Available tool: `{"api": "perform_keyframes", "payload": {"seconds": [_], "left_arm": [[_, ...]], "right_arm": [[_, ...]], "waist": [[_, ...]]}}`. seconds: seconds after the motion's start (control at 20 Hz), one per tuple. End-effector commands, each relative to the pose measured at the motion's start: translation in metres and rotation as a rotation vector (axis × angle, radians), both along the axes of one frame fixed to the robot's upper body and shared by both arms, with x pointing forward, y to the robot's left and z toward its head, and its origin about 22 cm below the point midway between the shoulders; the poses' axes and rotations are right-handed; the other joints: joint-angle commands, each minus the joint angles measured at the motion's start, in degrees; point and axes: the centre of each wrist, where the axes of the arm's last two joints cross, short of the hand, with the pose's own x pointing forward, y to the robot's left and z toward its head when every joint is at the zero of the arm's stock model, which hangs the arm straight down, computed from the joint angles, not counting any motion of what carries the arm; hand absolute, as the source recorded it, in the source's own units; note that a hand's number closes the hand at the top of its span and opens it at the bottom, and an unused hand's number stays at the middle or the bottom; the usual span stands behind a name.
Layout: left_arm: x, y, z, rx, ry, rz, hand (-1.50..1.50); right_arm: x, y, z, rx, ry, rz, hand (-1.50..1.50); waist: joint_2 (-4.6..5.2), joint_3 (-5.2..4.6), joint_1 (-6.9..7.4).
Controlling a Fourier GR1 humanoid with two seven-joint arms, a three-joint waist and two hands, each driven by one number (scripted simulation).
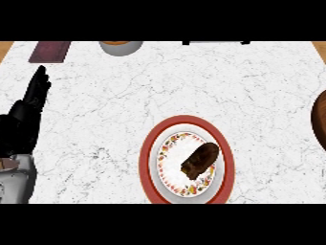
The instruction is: Pick the tomato from the plate and place it in the bowl
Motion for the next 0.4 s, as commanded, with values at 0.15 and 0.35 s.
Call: {"api": "perform_keyframes", "payload": {"seconds": [0.15,0.35], "left_arm": [[0.003,-0.024,-0.01,-0.007,0.002,-0.013,0.0],[-0.006,-0.006,0.012,0.001,-0.007,-0.014,0.0]], "right_arm": [[-0.074,0.014,-0.001,-0.018,-0.012,0.049,-1.5],[-0.071,0.026,-0.01,-0.002,-0.02,0.061,-1.5]], "waist": [[0.15,0.05,0.13],[0.18,0.09,0.81]]}}
